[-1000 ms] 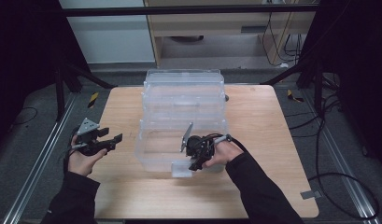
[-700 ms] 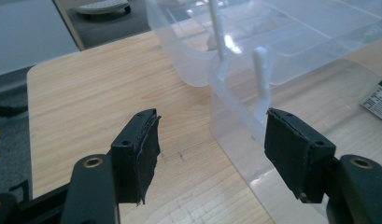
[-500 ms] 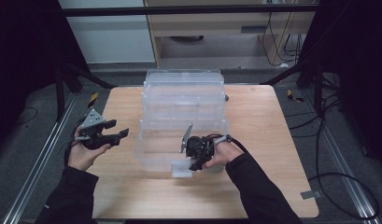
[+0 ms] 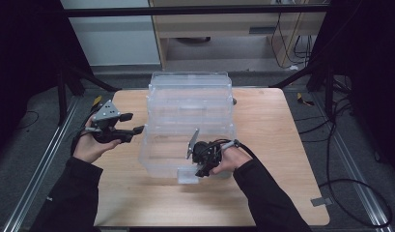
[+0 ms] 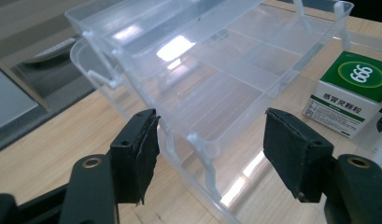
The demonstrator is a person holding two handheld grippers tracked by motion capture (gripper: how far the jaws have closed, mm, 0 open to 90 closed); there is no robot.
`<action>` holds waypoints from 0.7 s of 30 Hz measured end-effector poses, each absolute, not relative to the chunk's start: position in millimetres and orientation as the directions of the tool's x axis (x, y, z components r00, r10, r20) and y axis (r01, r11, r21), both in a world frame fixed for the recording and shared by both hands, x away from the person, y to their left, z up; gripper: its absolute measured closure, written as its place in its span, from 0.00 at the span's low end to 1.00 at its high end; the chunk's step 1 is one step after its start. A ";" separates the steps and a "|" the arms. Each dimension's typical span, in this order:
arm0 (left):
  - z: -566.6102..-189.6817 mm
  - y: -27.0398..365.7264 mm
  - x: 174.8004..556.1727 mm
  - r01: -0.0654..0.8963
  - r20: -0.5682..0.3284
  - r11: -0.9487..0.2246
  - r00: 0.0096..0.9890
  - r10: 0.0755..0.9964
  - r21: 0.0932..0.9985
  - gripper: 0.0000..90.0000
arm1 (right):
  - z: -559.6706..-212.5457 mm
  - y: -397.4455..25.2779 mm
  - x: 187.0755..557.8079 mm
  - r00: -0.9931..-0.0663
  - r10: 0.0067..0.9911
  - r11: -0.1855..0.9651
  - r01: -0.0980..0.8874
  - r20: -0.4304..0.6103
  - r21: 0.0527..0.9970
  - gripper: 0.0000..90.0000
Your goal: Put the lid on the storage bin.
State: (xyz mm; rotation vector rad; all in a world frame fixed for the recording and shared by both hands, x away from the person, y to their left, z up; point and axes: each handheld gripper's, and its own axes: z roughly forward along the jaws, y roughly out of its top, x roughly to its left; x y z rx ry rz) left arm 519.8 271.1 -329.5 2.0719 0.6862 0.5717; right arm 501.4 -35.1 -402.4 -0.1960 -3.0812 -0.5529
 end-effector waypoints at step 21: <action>-296.9 223.9 554.7 0.111 0.289 -0.672 0.843 0.454 0.732 0.42 | -402.4 -35.1 500.4 -0.993 0.114 0.931 0.115 0.022 0.346 0.74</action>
